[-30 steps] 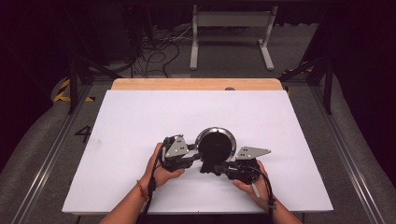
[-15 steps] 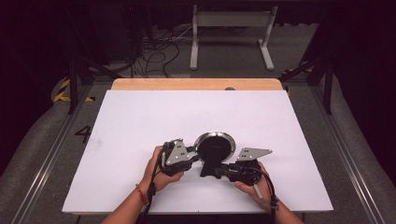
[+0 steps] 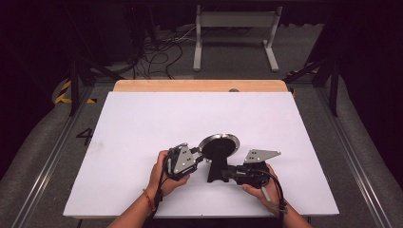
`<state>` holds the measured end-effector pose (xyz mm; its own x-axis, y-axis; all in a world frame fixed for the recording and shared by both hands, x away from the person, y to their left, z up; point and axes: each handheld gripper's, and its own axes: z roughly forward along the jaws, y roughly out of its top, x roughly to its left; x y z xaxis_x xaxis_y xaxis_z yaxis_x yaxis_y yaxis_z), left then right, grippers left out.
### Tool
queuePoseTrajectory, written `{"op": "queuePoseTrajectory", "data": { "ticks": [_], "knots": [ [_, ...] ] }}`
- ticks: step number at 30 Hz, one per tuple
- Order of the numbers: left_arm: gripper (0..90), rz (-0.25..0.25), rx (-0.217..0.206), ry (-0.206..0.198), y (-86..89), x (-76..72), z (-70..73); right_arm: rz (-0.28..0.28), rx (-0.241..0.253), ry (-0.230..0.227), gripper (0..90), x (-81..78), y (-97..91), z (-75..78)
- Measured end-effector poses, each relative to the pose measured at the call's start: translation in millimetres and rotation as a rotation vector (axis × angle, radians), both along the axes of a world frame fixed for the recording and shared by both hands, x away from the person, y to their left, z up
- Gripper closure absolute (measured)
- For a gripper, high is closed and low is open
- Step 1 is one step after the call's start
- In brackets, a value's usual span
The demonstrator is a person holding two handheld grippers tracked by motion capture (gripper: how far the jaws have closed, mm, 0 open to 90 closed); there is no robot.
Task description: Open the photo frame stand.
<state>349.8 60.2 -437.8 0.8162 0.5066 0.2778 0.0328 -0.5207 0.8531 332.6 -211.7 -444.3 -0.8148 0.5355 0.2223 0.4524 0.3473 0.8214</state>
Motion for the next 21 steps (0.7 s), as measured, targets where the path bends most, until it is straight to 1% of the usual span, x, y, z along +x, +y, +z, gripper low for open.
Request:
{"op": "queuePoseTrajectory", "data": {
  "ticks": [3,6,8,9,10,12,13,15,16,18,19,20,21],
  "knots": [
    [70.2,-0.007,0.005,-0.010,0.5,-0.3,-0.2,-0.003,-0.003,0.002,75.3,-1.3,0.0,0.4],
    [71.0,-0.031,-0.015,0.006,3.6,1.5,-1.5,0.000,-0.014,-0.001,75.4,-2.7,0.6,0.6],
    [71.7,-0.048,-0.026,0.024,5.8,3.3,-1.6,-0.002,-0.018,-0.003,75.4,-3.4,1.1,0.5],
    [71.7,-0.048,-0.026,0.024,5.8,3.3,-1.6,-0.002,-0.018,-0.003,75.4,-3.4,1.1,0.5],
    [71.7,-0.052,-0.023,0.033,6.4,3.8,-1.7,0.000,-0.018,0.000,75.6,-3.4,1.2,0.2],
    [68.5,-0.060,-0.020,0.050,7.2,4.9,-2.6,-0.002,-0.015,0.003,75.7,-3.6,1.0,-0.6],
    [65.5,-0.065,-0.023,0.053,7.7,5.3,-2.6,-0.001,-0.013,0.007,75.7,-3.7,0.6,-0.8],
    [63.6,-0.062,-0.027,0.055,8.1,5.8,-2.6,-0.002,-0.012,0.011,76.0,-4.2,0.4,-1.2],
    [61.6,-0.066,-0.038,0.071,8.3,6.6,-2.4,-0.001,-0.014,0.010,76.0,-4.4,0.5,-1.4],
    [54.0,-0.078,-0.042,0.085,7.8,9.4,-1.8,-0.001,-0.020,0.010,76.0,-4.9,1.1,-2.0],
    [52.3,-0.092,-0.042,0.100,6.6,10.9,-1.8,0.000,-0.020,0.014,76.0,-4.8,1.2,-2.4],
    [49.5,-0.093,-0.035,0.097,5.6,12.0,-1.9,0.003,-0.022,0.017,76.0,-4.7,1.2,-2.9],
    [47.5,-0.093,-0.038,0.102,3.9,12.8,-2.6,0.004,-0.021,0.024,76.1,-4.6,0.8,-3.3]
  ]
}}
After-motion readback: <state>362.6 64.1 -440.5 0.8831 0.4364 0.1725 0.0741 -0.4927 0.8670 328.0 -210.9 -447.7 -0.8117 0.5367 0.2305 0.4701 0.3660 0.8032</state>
